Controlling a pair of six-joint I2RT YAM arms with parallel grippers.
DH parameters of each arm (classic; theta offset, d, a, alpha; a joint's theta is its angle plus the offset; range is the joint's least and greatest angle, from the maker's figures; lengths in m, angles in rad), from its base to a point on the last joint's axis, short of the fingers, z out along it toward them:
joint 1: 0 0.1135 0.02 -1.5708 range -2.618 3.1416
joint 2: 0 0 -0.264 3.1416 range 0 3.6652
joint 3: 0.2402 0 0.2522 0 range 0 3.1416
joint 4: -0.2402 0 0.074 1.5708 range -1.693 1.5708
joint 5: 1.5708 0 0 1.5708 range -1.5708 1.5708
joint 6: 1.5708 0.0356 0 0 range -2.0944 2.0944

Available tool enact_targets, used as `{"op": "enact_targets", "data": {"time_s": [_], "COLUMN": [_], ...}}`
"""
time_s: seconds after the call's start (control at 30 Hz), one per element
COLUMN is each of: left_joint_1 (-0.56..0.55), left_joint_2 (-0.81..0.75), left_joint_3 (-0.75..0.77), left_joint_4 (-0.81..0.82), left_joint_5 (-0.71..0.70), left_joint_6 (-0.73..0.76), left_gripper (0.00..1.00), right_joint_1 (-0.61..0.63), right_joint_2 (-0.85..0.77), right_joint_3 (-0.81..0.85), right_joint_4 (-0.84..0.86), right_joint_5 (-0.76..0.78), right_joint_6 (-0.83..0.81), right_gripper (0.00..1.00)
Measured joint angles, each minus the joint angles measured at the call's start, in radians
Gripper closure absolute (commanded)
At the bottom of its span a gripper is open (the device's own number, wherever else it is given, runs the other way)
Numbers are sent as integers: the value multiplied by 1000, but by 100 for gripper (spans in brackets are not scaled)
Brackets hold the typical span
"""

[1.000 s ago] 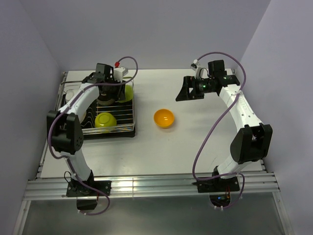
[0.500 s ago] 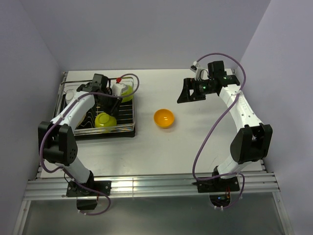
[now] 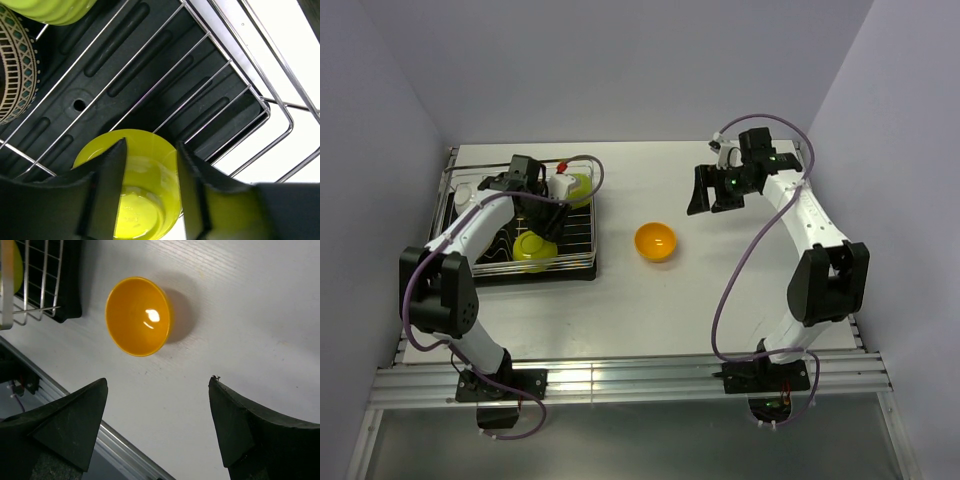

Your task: Load the bowls into the dish rack

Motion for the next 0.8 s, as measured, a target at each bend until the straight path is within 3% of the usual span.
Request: {"op": "enact_targets", "data": {"time_s": [0.13,0.2,0.23,0.3,0.63,0.8], "left_joint_1": [7,10,13,19,198,216], "left_joint_2": [-2,-6,-11,-28,-274,-370], "left_joint_3": [11,24,28,32,18,-21], "left_joint_4": [-3,2,4,17,248,357], "left_joint_5": [5,9,13,24,126,167], "left_joint_6": [-8,-16,-24,-35,-243,-347], "left_gripper": [33,30,8,1,1,1], "right_joint_1": [20,40,50,74,180,202], "right_joint_2": [45,80,98,140,283,333], "right_joint_3": [-5,-5,-5,-4,12,16], "right_joint_4": [16,25,31,41,77,106], "right_joint_5": [51,78,91,111,200,216], "right_joint_6": [15,24,27,35,82,92], "right_gripper": [14,14,15,16,24,30]}}
